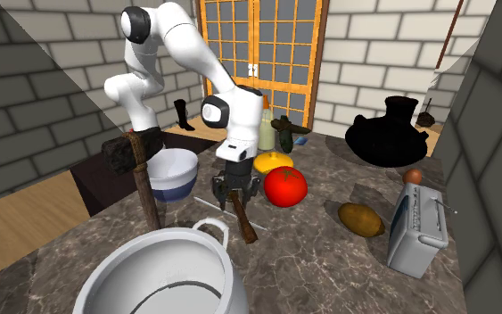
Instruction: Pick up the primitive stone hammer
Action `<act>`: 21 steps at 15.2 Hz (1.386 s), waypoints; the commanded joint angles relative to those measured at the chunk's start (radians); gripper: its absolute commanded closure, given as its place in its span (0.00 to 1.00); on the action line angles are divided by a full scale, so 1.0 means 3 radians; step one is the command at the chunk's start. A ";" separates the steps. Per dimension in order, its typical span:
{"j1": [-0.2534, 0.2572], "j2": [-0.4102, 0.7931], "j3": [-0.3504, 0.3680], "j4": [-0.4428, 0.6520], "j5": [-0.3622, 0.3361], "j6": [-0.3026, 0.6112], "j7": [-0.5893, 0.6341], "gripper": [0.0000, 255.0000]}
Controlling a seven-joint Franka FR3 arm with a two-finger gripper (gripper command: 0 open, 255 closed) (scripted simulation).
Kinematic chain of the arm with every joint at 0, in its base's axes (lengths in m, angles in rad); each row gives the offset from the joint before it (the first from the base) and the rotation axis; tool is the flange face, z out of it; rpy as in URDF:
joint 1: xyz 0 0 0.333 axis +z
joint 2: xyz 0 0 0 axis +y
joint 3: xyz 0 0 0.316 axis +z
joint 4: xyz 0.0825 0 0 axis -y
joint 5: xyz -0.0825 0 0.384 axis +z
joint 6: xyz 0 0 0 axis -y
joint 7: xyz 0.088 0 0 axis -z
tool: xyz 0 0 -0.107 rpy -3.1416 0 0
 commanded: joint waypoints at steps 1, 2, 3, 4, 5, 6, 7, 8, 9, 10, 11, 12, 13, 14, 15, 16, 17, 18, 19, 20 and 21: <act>-0.0001 0.0007 0.0001 -0.0005 0.0001 0.0012 0.0000 1.00; 0.0000 0.0006 0.0001 -0.0008 0.0000 0.0014 0.0001 1.00; 0.0004 -0.0003 0.0001 -0.0019 -0.0002 0.0015 0.0005 1.00; 0.0005 0.0013 0.0003 0.0001 0.0001 0.0010 0.0007 1.00; 0.0006 0.0018 0.0004 0.0003 0.0001 0.0012 0.0010 1.00; 0.0006 0.0014 0.0004 0.0006 0.0002 0.0006 0.0008 1.00; 0.0002 0.0011 0.0002 -0.0007 0.0000 0.0016 0.0004 1.00; -0.0001 0.0026 0.0004 0.0021 0.0005 0.0004 0.0000 1.00; 0.0001 0.0013 0.0003 0.0003 0.0002 0.0009 0.0002 1.00; 0.0002 -0.0017 0.0002 0.0005 0.0002 -0.0022 -0.0005 1.00; 0.0003 -0.0047 0.0002 0.0007 0.0003 -0.0053 -0.0012 1.00; 0.0005 -0.0076 0.0002 0.0010 0.0004 -0.0084 -0.0019 1.00; 0.0006 -0.0104 0.0002 0.0015 0.0005 -0.0117 -0.0026 1.00; 0.0007 -0.0132 0.0001 0.0020 0.0006 -0.0149 -0.0034 1.00; 0.0009 -0.0159 0.0001 0.0025 0.0007 -0.0181 -0.0041 1.00; 0.0010 -0.0187 0.0001 0.0031 0.0008 -0.0214 -0.0048 1.00; 0.0011 -0.0213 0.0001 0.0038 0.0009 -0.0247 -0.0055 1.00; 0.0013 -0.0239 0.0000 0.0046 0.0010 -0.0280 -0.0063 1.00; 0.0014 -0.0265 0.0000 0.0054 0.0011 -0.0313 -0.0070 1.00; 0.0015 -0.0290 0.0000 0.0064 0.0012 -0.0347 -0.0077 1.00; 0.0016 -0.0315 0.0000 0.0074 0.0013 -0.0381 -0.0085 1.00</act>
